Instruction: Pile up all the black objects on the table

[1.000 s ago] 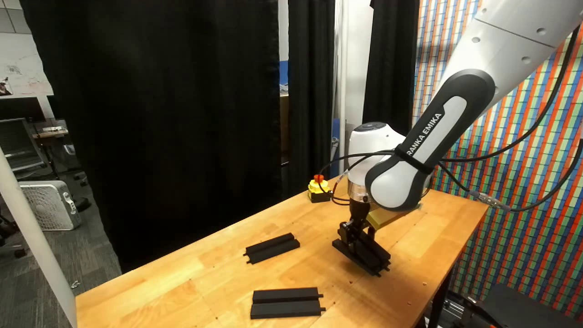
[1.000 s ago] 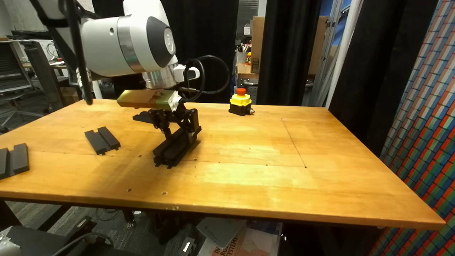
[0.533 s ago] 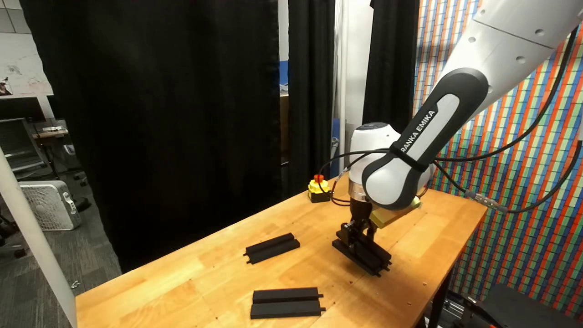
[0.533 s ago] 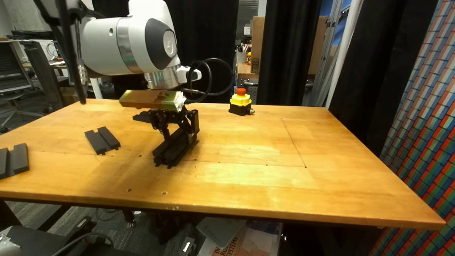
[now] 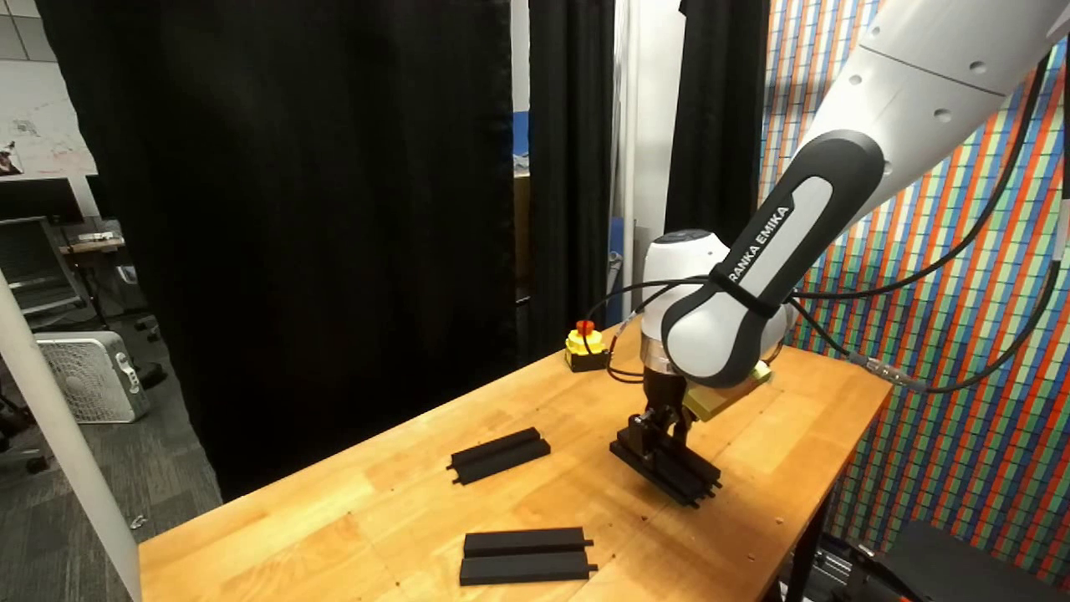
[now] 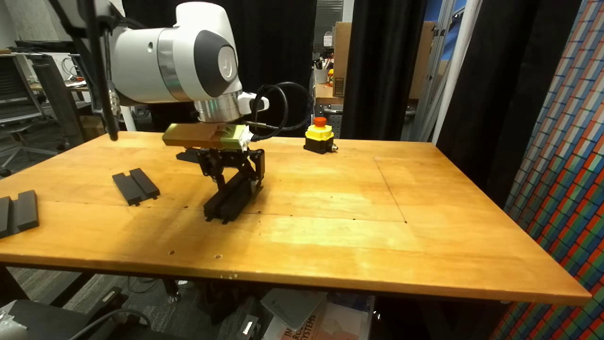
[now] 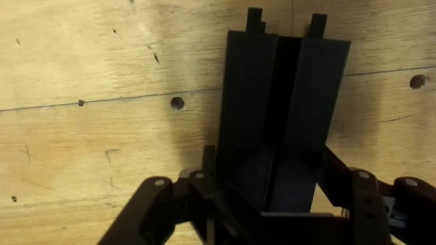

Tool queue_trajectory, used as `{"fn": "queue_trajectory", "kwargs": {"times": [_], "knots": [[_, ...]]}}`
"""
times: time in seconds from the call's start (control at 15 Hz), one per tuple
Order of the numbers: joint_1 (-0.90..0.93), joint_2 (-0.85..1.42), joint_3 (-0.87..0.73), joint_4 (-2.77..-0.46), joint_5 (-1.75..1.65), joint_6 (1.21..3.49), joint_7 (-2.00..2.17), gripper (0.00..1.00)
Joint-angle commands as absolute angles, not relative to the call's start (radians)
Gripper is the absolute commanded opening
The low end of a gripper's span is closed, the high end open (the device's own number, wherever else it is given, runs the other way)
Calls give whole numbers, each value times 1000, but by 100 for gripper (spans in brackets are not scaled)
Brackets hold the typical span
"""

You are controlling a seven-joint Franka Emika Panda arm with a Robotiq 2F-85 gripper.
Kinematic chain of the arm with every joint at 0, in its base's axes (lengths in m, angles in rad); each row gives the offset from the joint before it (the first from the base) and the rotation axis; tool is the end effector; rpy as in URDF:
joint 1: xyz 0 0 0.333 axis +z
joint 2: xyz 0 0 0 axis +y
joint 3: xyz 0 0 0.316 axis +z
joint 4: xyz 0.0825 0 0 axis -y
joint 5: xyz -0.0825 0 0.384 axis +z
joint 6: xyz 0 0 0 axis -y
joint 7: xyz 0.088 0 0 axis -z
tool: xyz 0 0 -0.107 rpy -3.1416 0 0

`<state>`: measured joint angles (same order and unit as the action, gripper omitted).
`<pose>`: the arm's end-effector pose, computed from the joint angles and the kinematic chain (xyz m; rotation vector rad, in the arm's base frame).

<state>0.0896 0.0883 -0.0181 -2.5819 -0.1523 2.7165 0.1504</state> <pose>0.4489 0.0375 0.2328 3.0771 0.0901 0.0821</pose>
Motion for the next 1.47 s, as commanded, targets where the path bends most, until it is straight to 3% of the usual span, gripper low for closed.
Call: {"fn": "queue_trajectory", "kwargs": {"times": [0.0, 0.93, 1.0, 1.07, 1.2, 1.4], "knots": [[74, 95, 0, -2553, -135, 2702, 112, 46], [75, 113, 7, -2536, -133, 2690, 82, 46], [75, 112, 7, -2536, -129, 2686, 84, 58], [75, 110, 6, -2537, -129, 2684, 87, 93], [76, 101, 5, -2539, -136, 2676, 94, 100], [81, 76, 2, -2541, -156, 2658, 111, 100]]}}
